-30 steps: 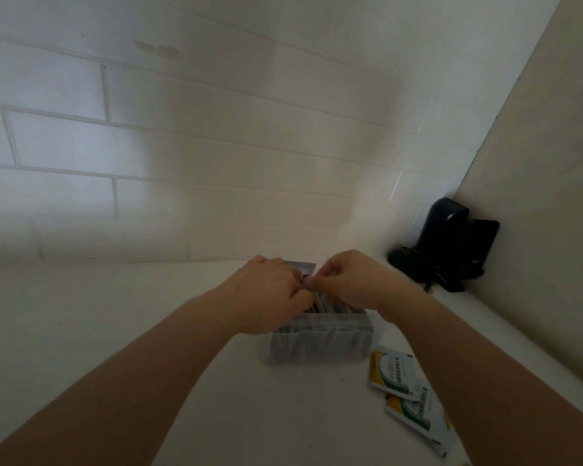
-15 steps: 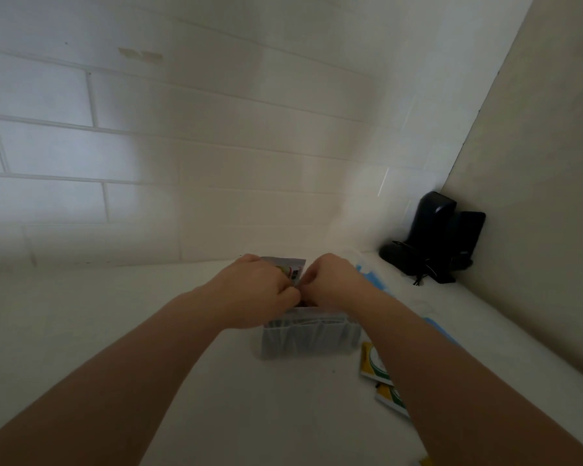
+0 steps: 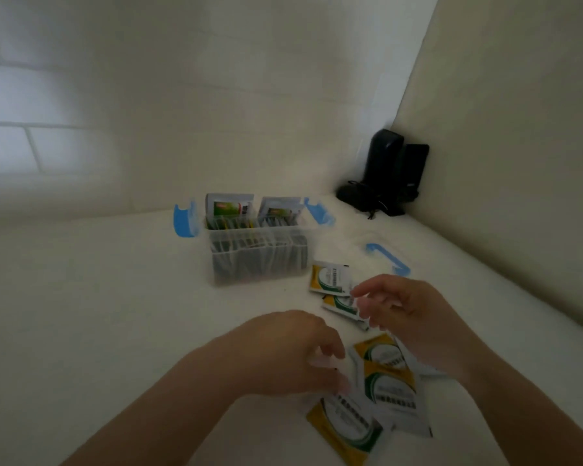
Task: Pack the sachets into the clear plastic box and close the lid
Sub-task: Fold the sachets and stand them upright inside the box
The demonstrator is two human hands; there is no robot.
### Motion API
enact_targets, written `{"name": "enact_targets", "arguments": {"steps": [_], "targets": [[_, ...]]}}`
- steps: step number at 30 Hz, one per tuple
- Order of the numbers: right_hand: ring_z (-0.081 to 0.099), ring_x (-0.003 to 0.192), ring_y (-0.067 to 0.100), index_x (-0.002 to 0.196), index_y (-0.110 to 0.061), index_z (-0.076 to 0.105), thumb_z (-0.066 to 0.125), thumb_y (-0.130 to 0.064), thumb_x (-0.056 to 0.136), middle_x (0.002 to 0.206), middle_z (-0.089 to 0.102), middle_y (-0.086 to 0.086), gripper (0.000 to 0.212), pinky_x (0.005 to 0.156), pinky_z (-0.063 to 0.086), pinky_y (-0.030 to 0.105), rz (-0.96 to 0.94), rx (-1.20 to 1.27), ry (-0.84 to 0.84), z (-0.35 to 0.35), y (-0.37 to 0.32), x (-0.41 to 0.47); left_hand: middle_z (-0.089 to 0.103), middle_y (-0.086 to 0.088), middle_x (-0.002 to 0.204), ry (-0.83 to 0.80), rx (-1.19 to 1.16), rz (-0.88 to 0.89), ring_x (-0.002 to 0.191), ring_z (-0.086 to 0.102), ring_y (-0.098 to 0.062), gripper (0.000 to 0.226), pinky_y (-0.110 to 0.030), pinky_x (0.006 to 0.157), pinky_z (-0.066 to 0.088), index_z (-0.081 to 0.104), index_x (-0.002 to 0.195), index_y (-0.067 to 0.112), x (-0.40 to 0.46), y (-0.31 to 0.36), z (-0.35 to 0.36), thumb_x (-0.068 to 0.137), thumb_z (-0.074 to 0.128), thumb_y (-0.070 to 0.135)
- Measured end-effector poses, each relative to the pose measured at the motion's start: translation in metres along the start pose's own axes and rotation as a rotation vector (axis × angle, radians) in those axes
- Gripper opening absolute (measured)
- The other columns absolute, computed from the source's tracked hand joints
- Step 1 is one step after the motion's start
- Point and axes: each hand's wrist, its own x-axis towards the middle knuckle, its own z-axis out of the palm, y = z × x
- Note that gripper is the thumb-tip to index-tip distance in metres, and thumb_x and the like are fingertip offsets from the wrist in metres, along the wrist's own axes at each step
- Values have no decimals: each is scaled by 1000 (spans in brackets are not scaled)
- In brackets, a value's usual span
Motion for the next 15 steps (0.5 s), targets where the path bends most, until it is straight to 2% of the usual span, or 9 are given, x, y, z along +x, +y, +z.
{"name": "enact_targets", "arguments": {"steps": [3,6,9,12,15], "targets": [[62,66,4,78,-35,67,63,-21,83,69,69,-10,16,57,47,8,63,9,128,4,24,-19,43,12,118,-118,-9,38,107,34,-9,55,-28,93,34,47,115,42,9,8,17,67,65,62],[60,67,-2,79,-39,65,62,-29,82,67,67,-13,11,56,46,6,79,-13,151,4,35,-29,37,18,108,-92,-5,90,98,28,-2,45,-17,85,28,44,100,43,8,10,27,66,69,57],[57,71,-8,84,-40,64,66,-38,75,72,67,-14,9,60,43,5,41,-48,58,-1,36,-30,42,24,91,-14,-119,-1,87,39,2,38,-11,72,35,42,85,42,2,7,30,64,72,52],[55,80,-11,87,-51,60,73,-49,60,85,63,-21,30,64,45,7,87,-90,-106,-10,35,-34,50,24,86,112,-205,-88,75,50,5,32,-7,56,41,42,75,45,-1,2,28,66,73,43],[53,91,-9,91,-65,49,79,-53,50,95,55,-29,52,78,47,14,156,-180,-256,-16,37,-40,55,23,89,260,-292,-129,79,56,2,27,-7,59,44,46,77,47,-4,-6,26,74,69,33]]}}
